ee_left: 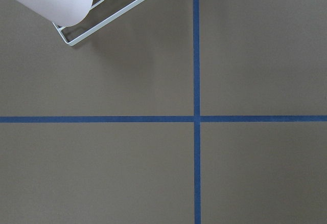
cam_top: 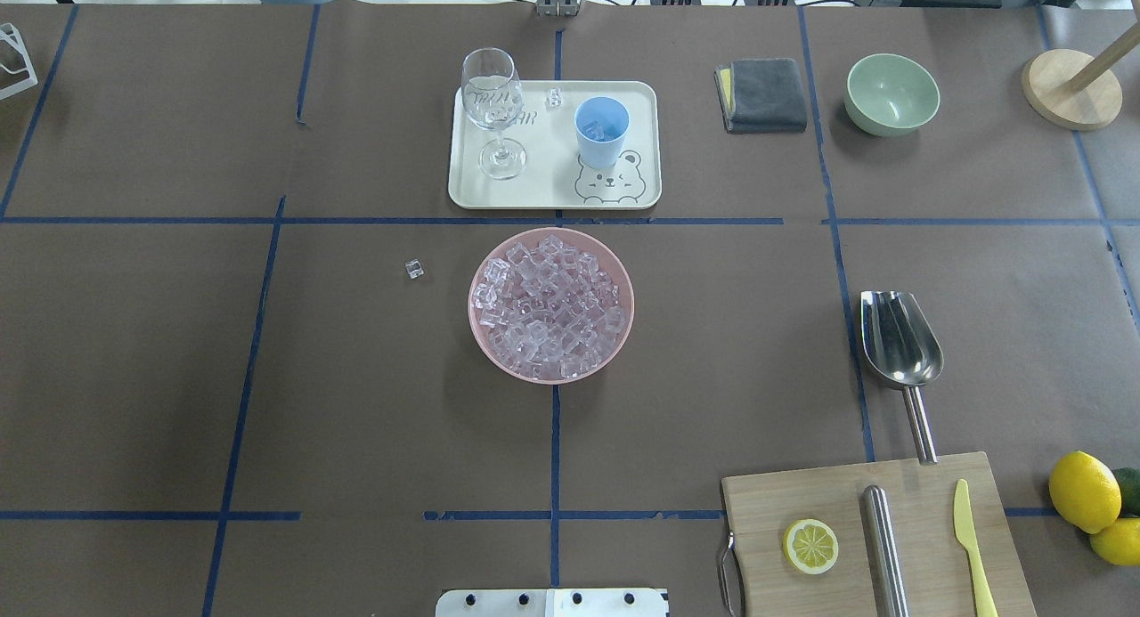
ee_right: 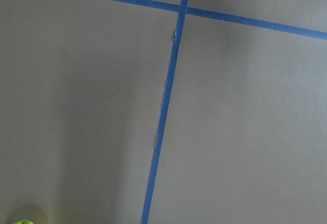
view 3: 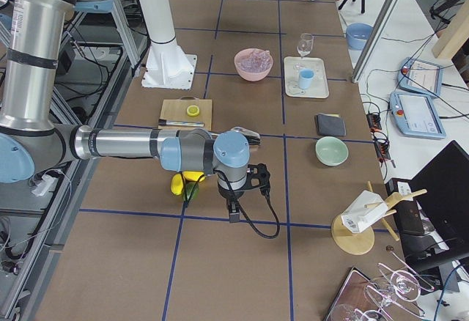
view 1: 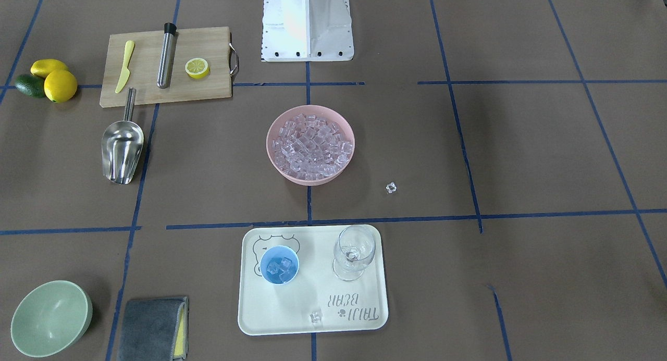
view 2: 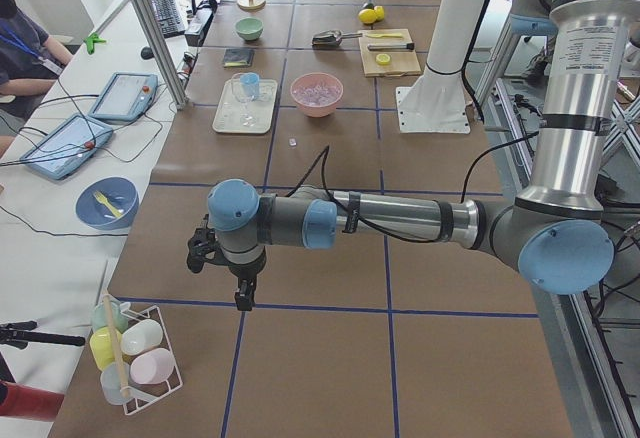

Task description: Put ice in cup with scoop

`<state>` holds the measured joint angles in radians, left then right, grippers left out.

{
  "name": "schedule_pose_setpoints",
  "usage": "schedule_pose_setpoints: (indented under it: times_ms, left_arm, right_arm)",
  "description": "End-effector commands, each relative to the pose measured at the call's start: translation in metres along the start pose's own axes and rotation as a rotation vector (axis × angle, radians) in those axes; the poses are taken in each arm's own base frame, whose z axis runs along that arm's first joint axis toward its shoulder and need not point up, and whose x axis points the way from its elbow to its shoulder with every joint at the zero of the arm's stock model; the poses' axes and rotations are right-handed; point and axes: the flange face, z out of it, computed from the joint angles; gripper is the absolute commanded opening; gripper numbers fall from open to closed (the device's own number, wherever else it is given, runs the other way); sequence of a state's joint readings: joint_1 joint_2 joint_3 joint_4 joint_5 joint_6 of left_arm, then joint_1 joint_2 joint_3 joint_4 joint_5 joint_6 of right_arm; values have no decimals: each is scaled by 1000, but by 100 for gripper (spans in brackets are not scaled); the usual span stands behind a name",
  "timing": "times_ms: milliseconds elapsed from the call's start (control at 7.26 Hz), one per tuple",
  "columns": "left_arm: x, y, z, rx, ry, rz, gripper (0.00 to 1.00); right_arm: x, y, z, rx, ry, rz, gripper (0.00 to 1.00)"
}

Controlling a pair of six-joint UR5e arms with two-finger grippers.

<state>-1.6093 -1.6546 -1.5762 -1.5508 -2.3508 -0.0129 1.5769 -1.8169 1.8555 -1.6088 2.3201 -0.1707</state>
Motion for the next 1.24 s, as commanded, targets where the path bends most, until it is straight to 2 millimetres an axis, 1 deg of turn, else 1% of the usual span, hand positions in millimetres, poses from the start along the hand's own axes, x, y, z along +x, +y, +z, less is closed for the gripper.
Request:
schedule_pose_setpoints:
  times_ms: [0, 138, 276, 1102]
  left_arm:
    - [7, 0, -7, 12, -1, 12, 100]
    - [6, -1, -5, 10, -1, 17, 100]
    - [14, -5, -11, 21, -8, 30, 100]
    - [14, -4, -10, 20, -9, 32, 100]
  right_arm:
    - [-3, -4, -4, 9, 2, -9, 100]
    - [-4, -7, -6, 14, 3, -8, 100]
    - [-5, -8, -7, 17, 2, -11, 100]
    - [-7, -9, -9, 21, 4, -16, 100]
